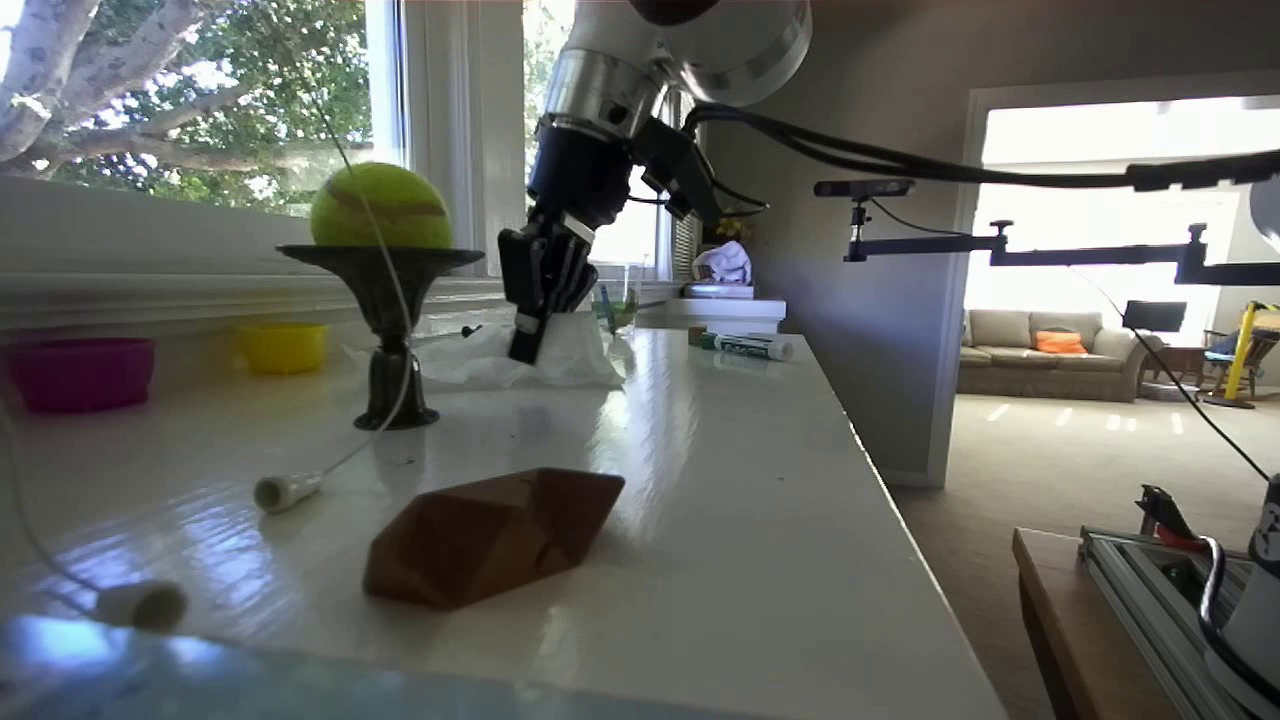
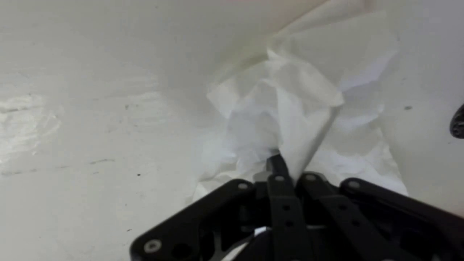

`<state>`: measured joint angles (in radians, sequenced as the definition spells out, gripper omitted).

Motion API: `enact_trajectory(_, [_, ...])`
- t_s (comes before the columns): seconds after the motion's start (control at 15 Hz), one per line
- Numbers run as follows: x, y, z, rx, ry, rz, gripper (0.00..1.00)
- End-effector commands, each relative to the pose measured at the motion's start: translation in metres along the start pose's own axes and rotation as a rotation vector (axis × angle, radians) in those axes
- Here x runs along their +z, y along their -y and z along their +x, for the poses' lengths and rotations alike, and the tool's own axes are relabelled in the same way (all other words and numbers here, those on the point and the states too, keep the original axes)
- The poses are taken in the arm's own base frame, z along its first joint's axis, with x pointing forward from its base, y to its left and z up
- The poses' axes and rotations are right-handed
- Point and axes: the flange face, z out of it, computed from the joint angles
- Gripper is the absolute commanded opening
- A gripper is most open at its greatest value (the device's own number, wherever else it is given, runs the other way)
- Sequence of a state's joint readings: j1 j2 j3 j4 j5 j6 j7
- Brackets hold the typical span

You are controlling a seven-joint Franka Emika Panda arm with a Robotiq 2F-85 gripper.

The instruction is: Use the tissue to wipe the table

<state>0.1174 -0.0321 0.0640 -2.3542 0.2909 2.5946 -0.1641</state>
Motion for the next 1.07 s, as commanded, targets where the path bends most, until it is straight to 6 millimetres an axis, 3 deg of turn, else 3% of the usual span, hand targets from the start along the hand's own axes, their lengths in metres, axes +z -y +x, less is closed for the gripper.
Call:
enact_trajectory(0.0, [0.015, -0.026, 0.003, 0.034, -0.007, -0.015, 0.0])
enact_trajectory(0.2, [0.012, -0.06, 0.008, 0.091, -0.027, -0.041, 0.0])
enact_trajectory(0.6, [0.012, -0.139, -0.003, 0.238, -0.027, -0.112, 0.0])
enact_trajectory(0.8, [0.005, -0.146, -0.003, 0.266, -0.033, -0.107, 0.0])
enact_trajectory(1.0, [-0.003, -0.12, -0.001, 0.226, -0.043, -0.073, 0.0])
